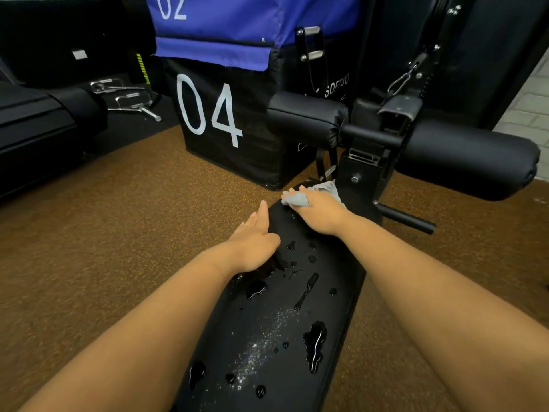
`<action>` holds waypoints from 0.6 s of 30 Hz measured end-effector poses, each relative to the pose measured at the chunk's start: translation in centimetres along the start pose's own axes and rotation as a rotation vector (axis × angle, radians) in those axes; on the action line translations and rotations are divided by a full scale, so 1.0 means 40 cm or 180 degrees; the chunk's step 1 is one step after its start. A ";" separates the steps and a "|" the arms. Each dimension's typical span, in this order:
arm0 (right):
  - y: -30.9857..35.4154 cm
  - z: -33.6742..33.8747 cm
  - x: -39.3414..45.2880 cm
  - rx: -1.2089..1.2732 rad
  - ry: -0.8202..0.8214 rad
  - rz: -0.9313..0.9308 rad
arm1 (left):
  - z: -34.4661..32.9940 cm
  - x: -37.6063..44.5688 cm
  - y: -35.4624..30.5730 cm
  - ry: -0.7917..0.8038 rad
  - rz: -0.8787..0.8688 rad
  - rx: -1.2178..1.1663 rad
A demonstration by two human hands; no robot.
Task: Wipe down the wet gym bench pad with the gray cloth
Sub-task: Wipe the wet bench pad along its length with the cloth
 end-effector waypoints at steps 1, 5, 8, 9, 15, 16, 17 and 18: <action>0.016 -0.004 -0.012 0.0013 0.0077 0.0168 | 0.002 0.001 0.005 -0.0024 0.0058 -0.0082; 0.055 -0.020 -0.086 0.0096 0.0445 0.0646 | -0.001 -0.001 0.016 0.0037 0.0189 -0.0180; 0.044 -0.017 -0.148 0.0476 0.0516 0.0606 | 0.002 -0.006 0.015 0.0085 0.0178 -0.0130; 0.042 -0.015 -0.170 0.0579 0.0493 0.0565 | 0.003 -0.007 0.011 0.0070 0.0160 -0.0092; 0.055 -0.004 -0.313 0.0791 0.0810 0.0785 | -0.003 -0.005 -0.017 -0.0094 -0.0083 0.0393; 0.055 0.018 -0.331 0.0854 0.0845 0.0719 | -0.005 -0.005 -0.014 -0.0081 -0.0075 0.0440; 0.046 0.049 -0.330 0.1138 0.0789 0.0572 | -0.006 -0.004 -0.012 -0.0067 -0.0064 0.0485; 0.032 0.090 -0.323 0.1534 0.0570 0.0413 | -0.006 -0.003 -0.011 -0.0063 -0.0058 0.0534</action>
Point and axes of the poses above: each hand's wrist, its own x-axis towards the middle knuckle, its own z-axis out of the back of the hand, y = z × x, the point moved 10 cm from there along x, towards the middle knuckle, and after that the axes turned 7 degrees about -z, right-handed, at the moved point
